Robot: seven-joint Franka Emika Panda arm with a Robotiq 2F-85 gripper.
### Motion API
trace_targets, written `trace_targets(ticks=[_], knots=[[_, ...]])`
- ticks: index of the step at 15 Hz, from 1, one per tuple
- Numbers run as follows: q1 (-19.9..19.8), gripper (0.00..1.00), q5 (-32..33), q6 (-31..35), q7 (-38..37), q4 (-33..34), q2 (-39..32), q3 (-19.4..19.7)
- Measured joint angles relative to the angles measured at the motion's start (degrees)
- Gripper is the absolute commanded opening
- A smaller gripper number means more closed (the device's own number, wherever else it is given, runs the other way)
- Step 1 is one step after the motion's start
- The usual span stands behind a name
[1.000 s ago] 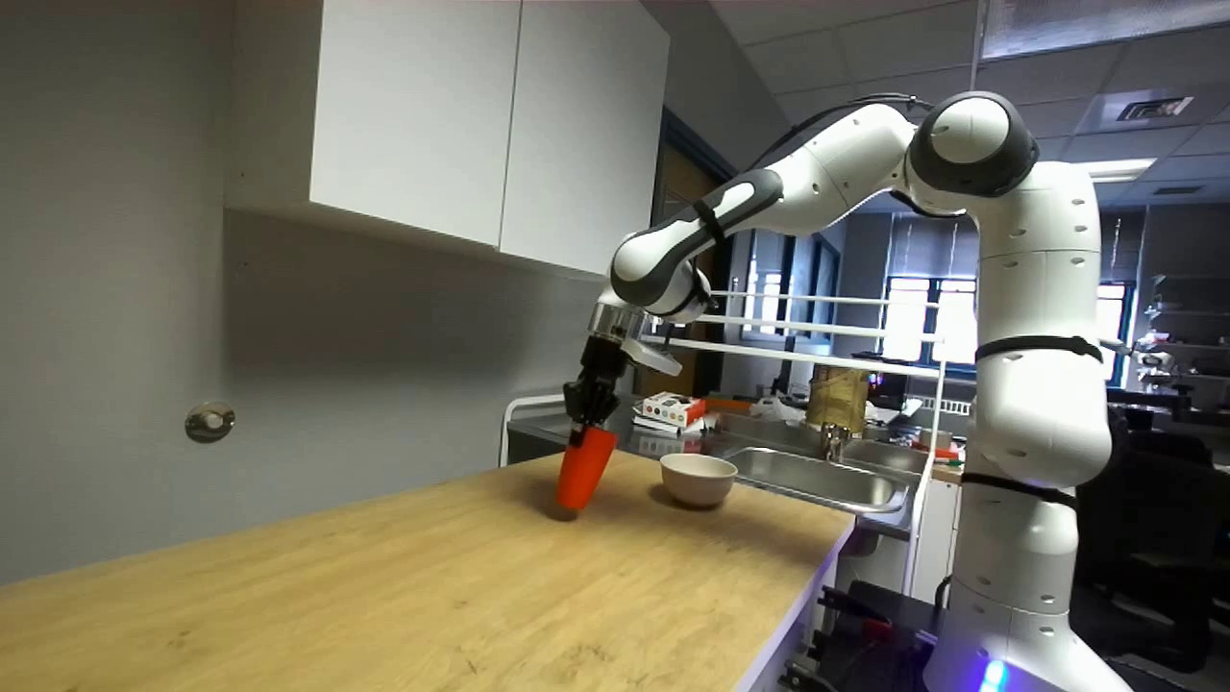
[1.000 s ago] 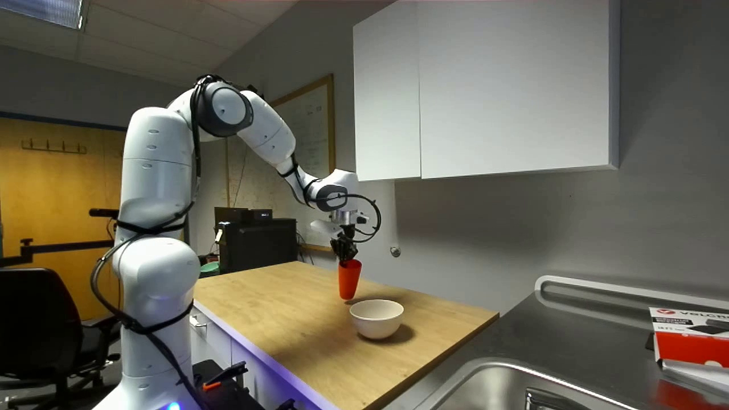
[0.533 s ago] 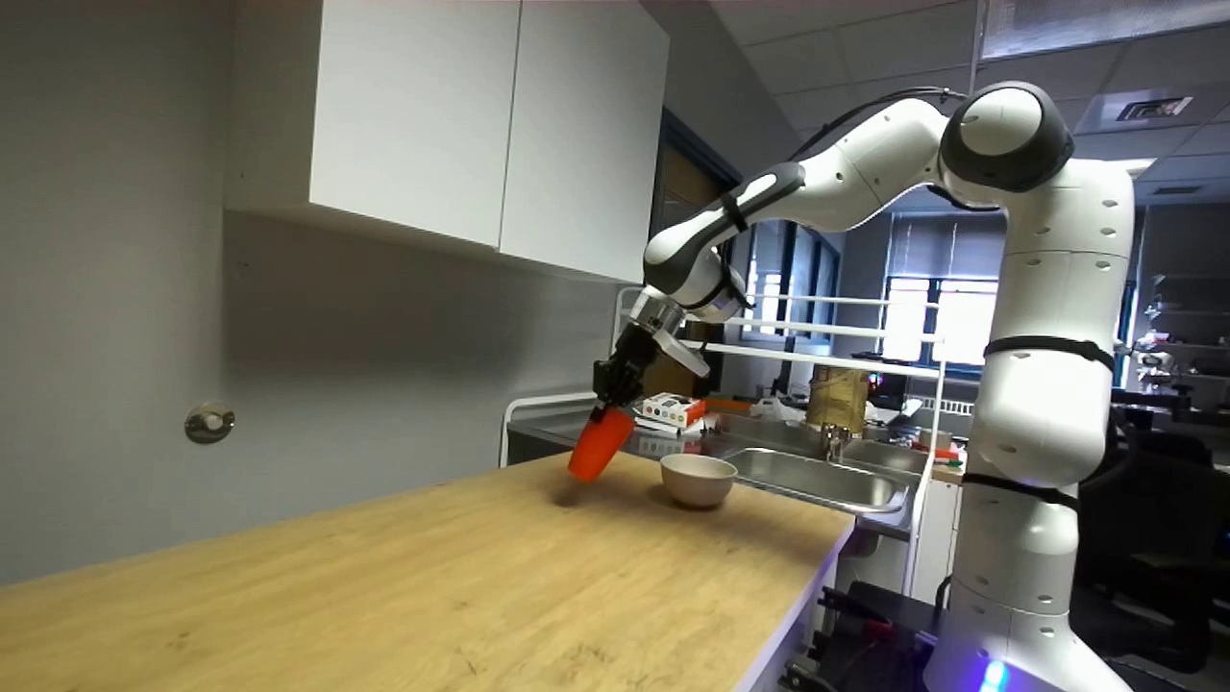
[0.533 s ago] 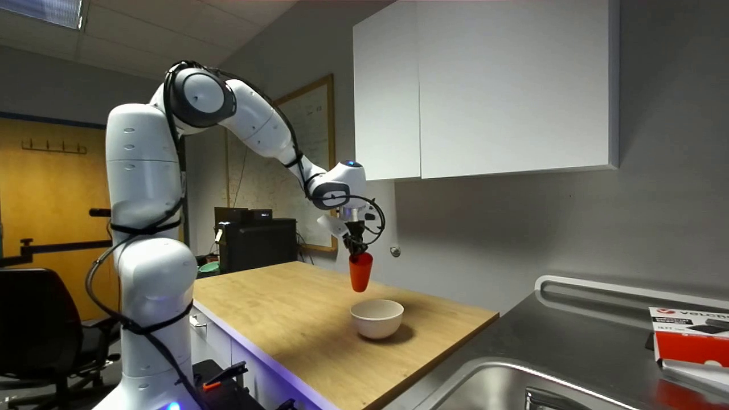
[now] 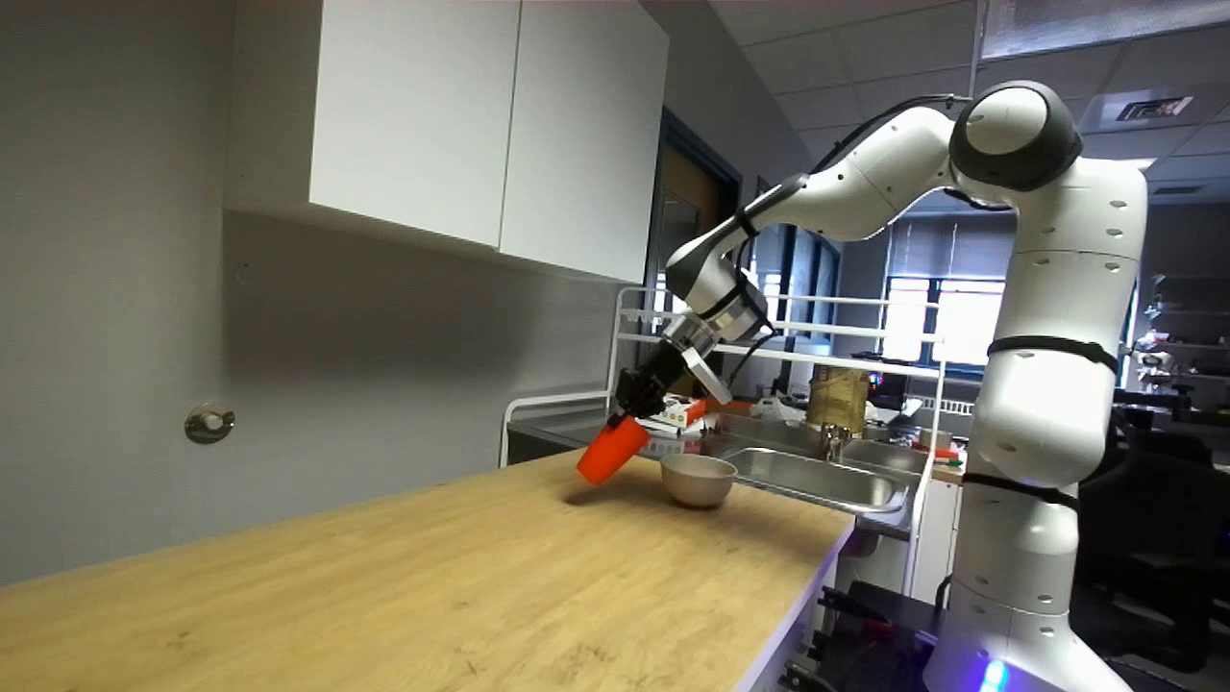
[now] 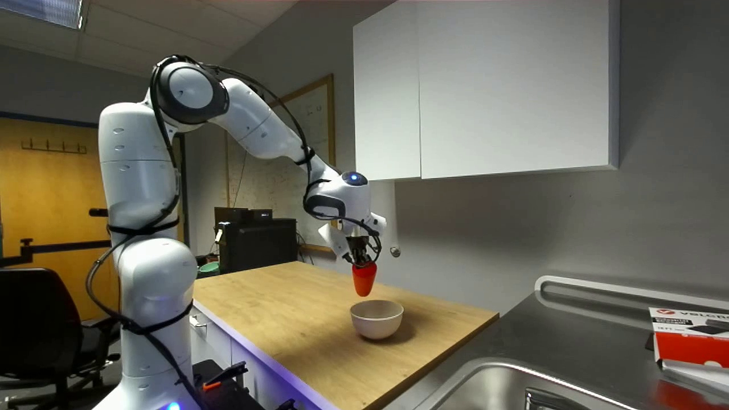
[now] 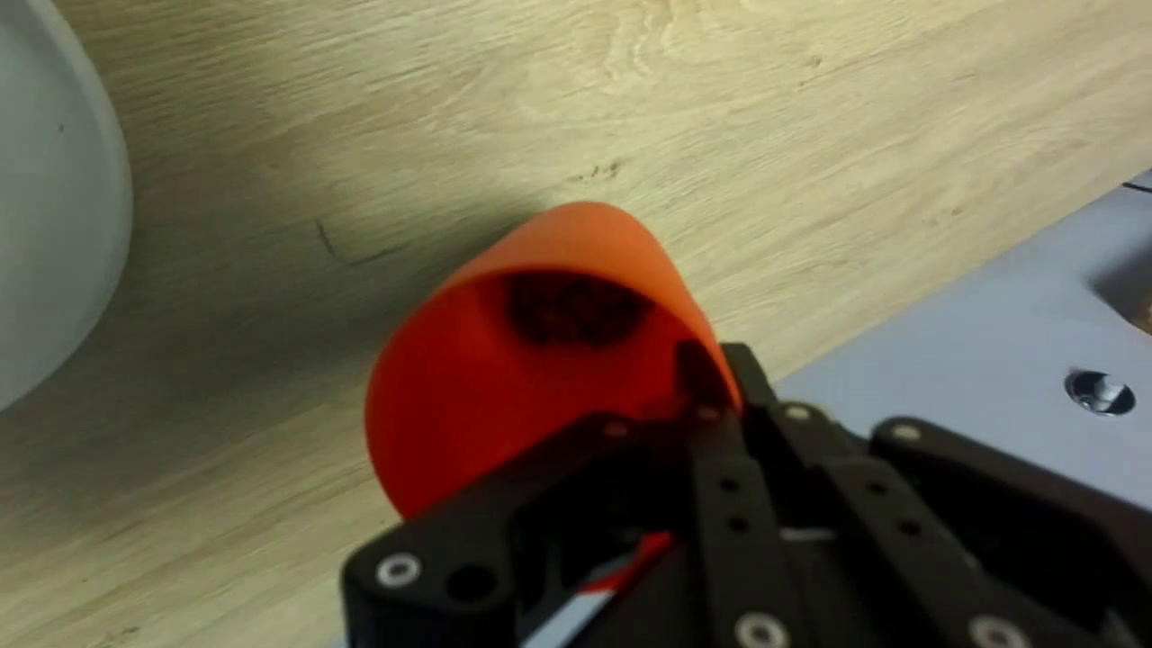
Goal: Pour the contents of the cup into the bowl
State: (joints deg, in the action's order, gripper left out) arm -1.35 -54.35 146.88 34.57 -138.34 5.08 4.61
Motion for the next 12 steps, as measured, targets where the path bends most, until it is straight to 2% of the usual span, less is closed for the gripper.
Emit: trace_targets(ticks=[5, 12], knots=[[-1.41, 0.01, -14.27, -1.39, 14.44, -2.57, -0.01, 3.48], [-7.03, 0.01, -23.6, -9.71, 27.65, -3.92, -0.02, 7.17]])
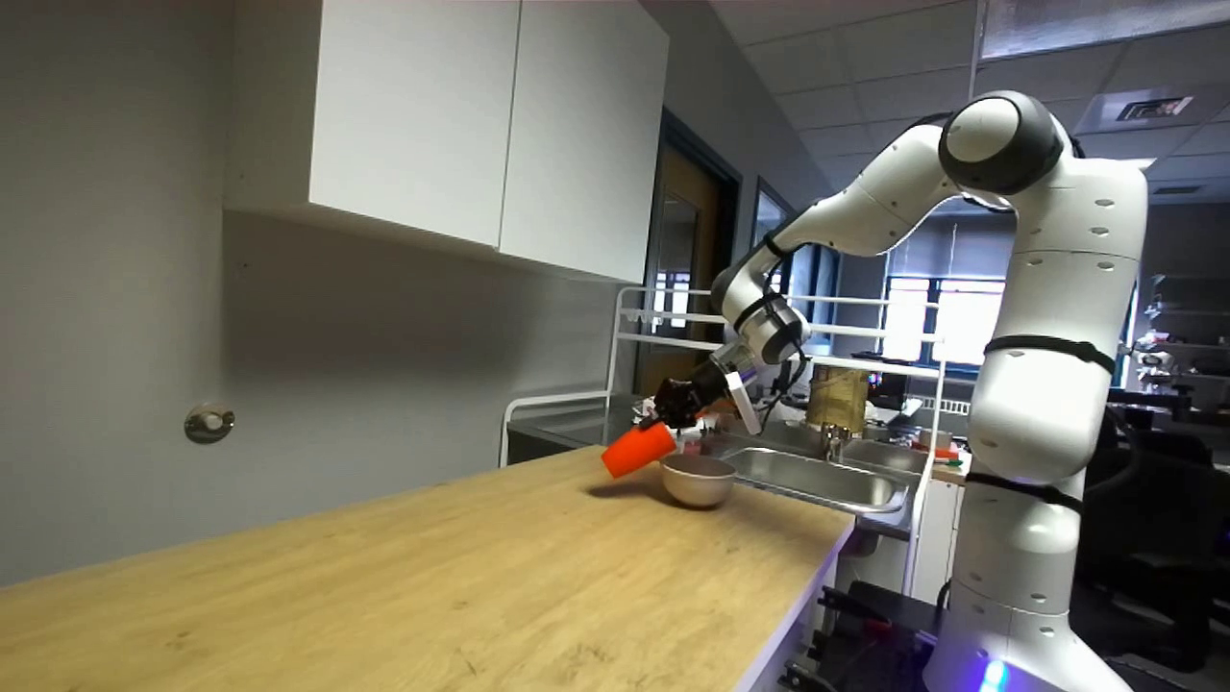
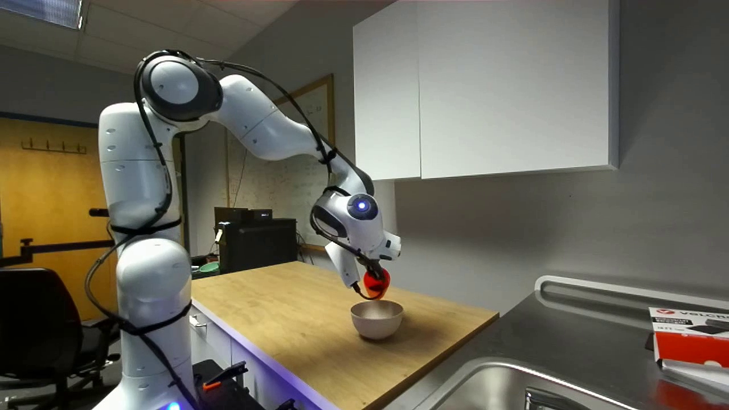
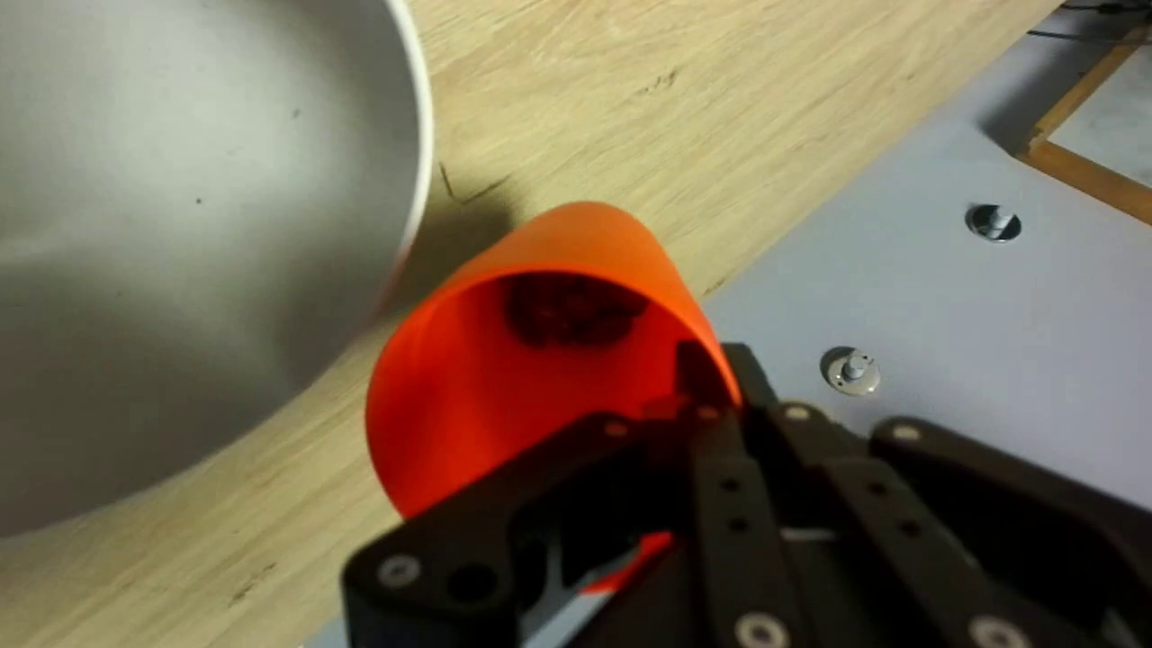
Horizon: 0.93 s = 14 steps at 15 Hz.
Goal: Pour the contents of the cup into the bowl
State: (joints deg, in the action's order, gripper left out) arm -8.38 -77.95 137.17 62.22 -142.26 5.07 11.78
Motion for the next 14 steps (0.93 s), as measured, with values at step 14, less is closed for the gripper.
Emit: trace_targets(ticks=[14], knots=[[-5.61, 0.01, -16.54, -22.28, 19.78, 0.05, -2.97, 2.75]])
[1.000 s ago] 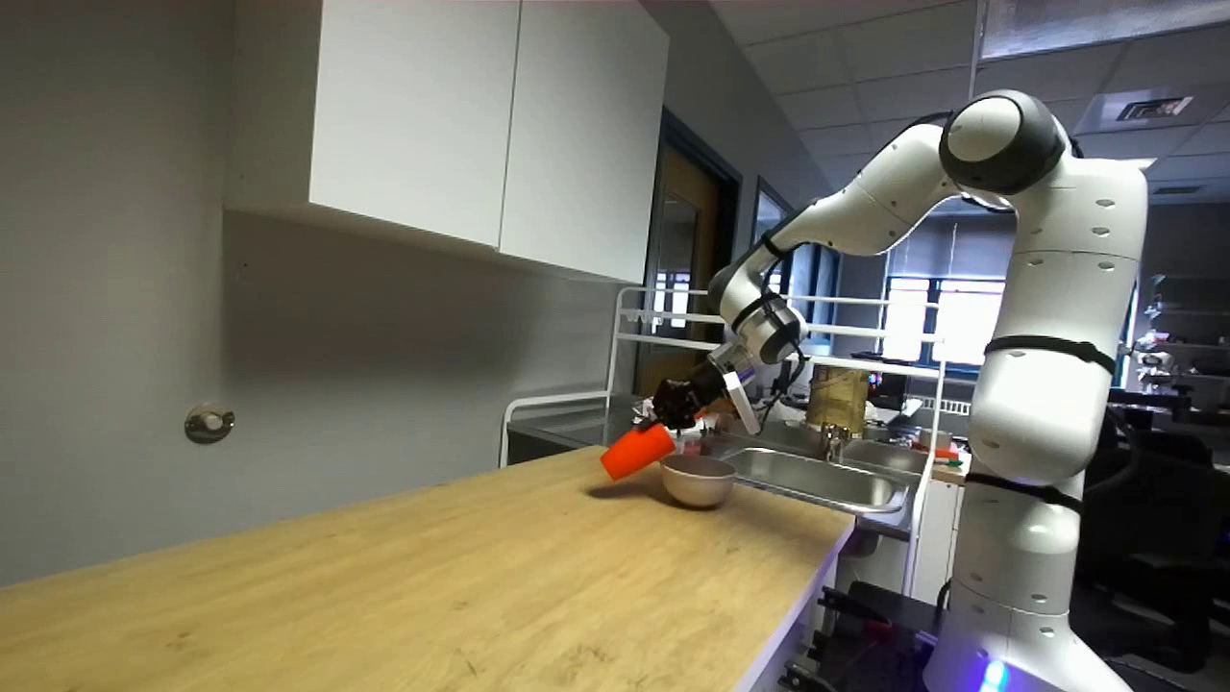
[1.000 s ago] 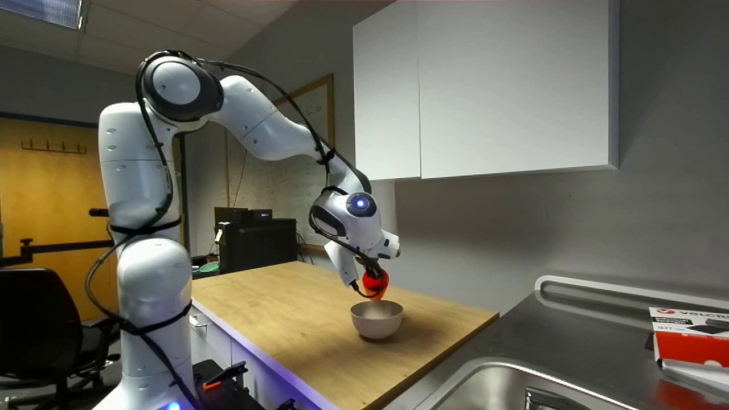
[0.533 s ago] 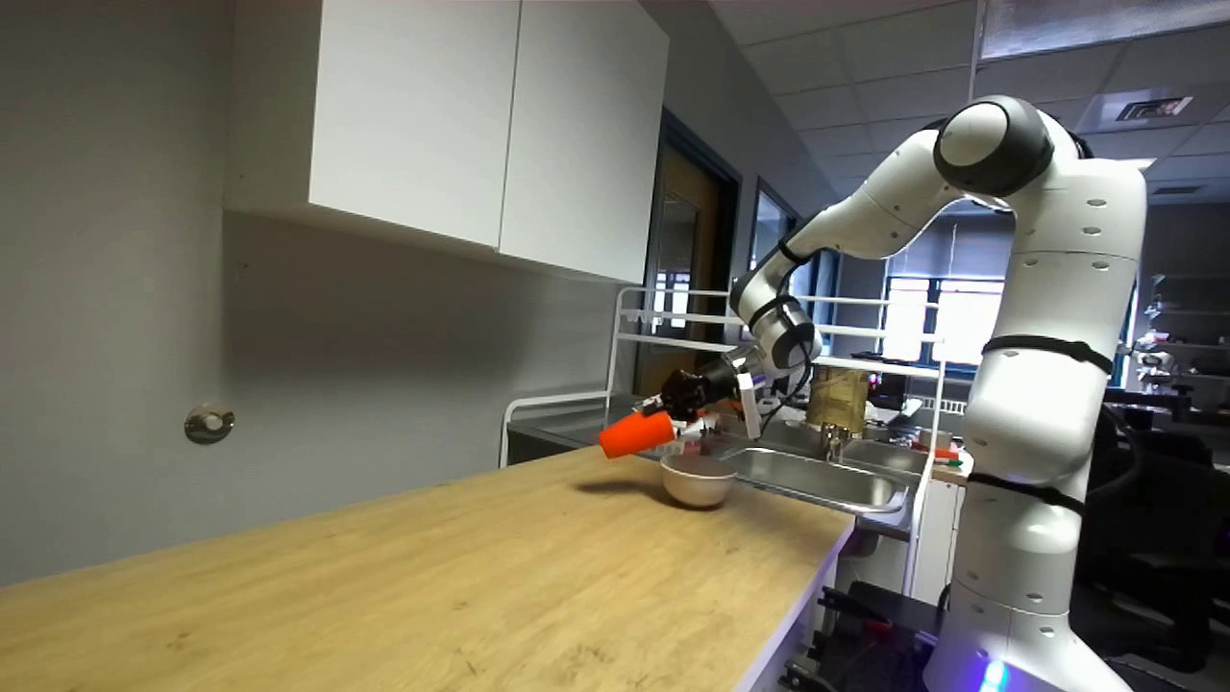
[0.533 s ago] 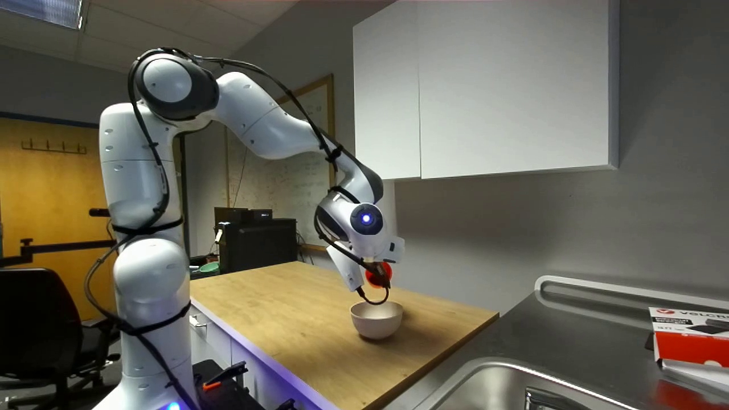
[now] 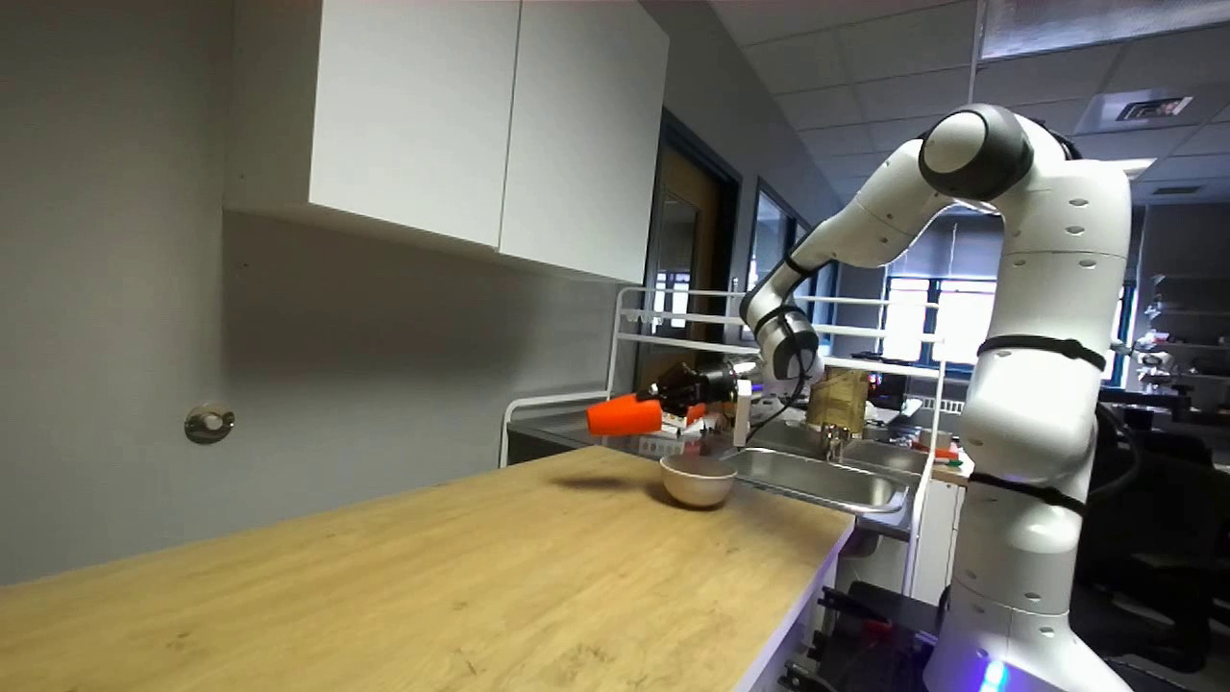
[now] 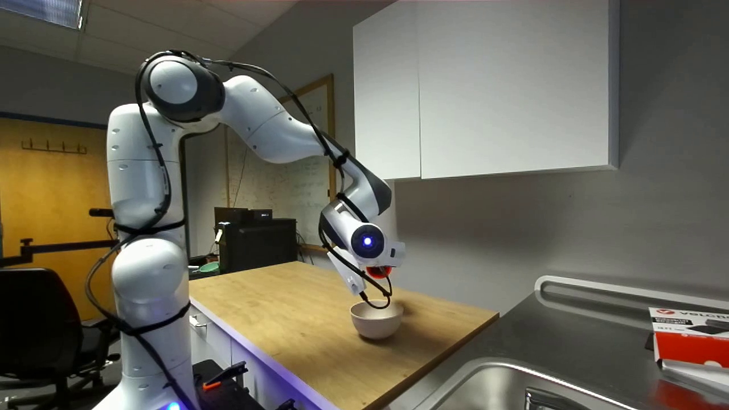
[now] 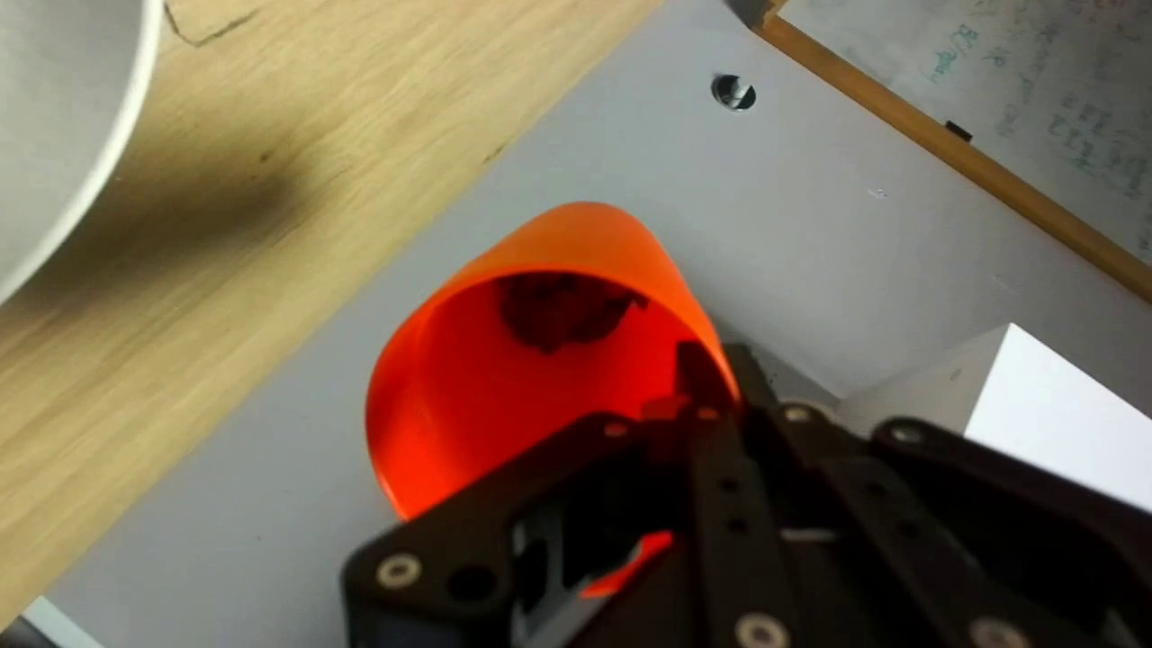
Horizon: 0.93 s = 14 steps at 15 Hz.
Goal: Pour the contents of the cup into the bowl
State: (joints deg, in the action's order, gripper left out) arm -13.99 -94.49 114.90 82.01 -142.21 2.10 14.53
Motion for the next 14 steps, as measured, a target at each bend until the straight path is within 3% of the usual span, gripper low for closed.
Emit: trace_targets(ticks=[6, 14], knots=[[-1.95, 0.01, -4.16, -8.54, 6.78, 0.0, -4.21, 1.31], [-4.46, 0.01, -4.84, -16.14, 12.68, -0.02, -5.81, 3.75]])
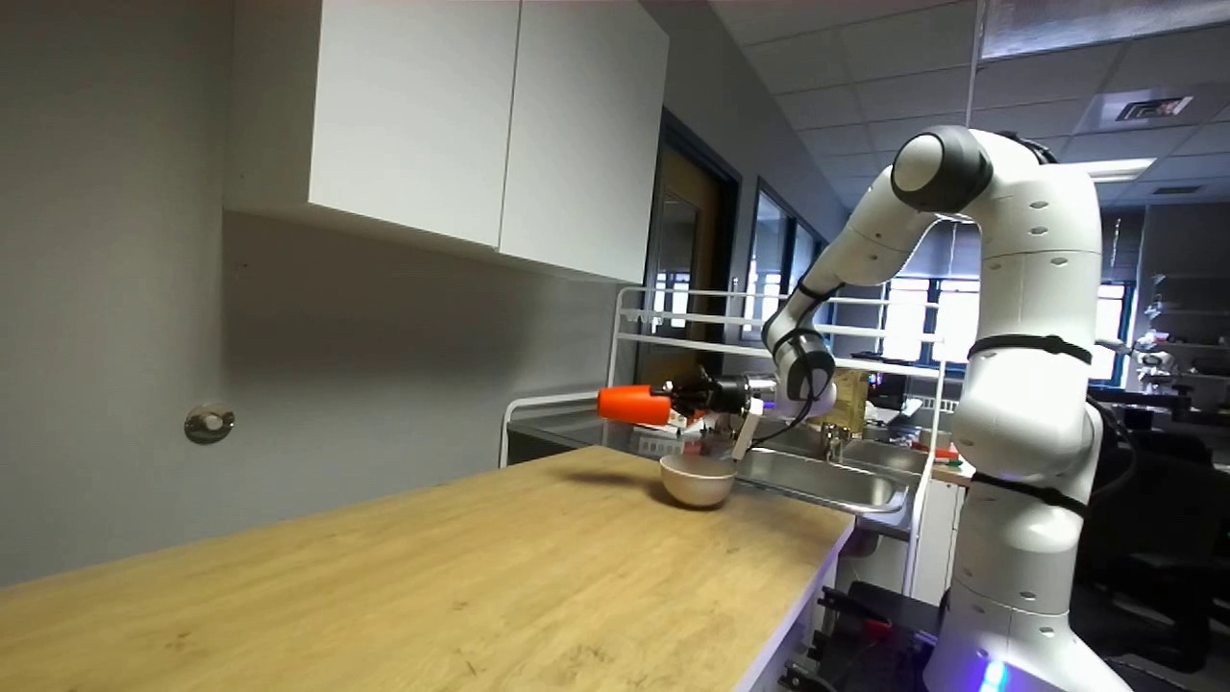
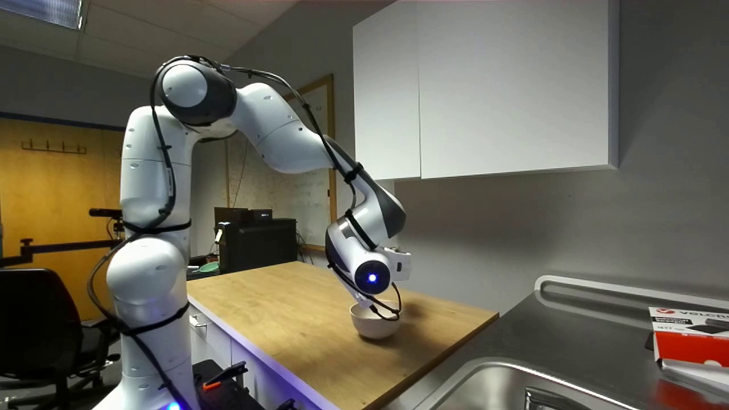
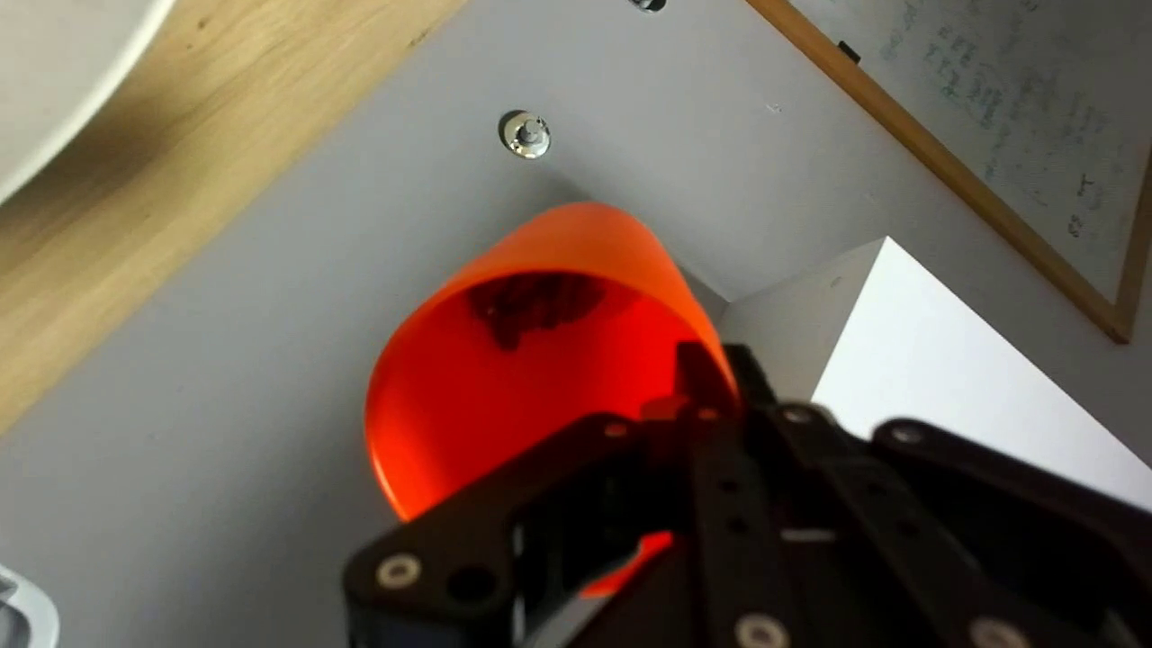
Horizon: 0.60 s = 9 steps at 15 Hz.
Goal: Pour the contents of the cup into the bowl
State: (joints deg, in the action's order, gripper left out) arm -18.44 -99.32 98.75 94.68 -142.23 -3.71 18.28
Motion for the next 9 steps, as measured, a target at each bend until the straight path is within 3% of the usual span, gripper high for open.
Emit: trace_targets(ticks=[9], knots=[[-0.63, 0.01, -3.72, -6.62, 5.1, -0.02, -0.29, 0.81]])
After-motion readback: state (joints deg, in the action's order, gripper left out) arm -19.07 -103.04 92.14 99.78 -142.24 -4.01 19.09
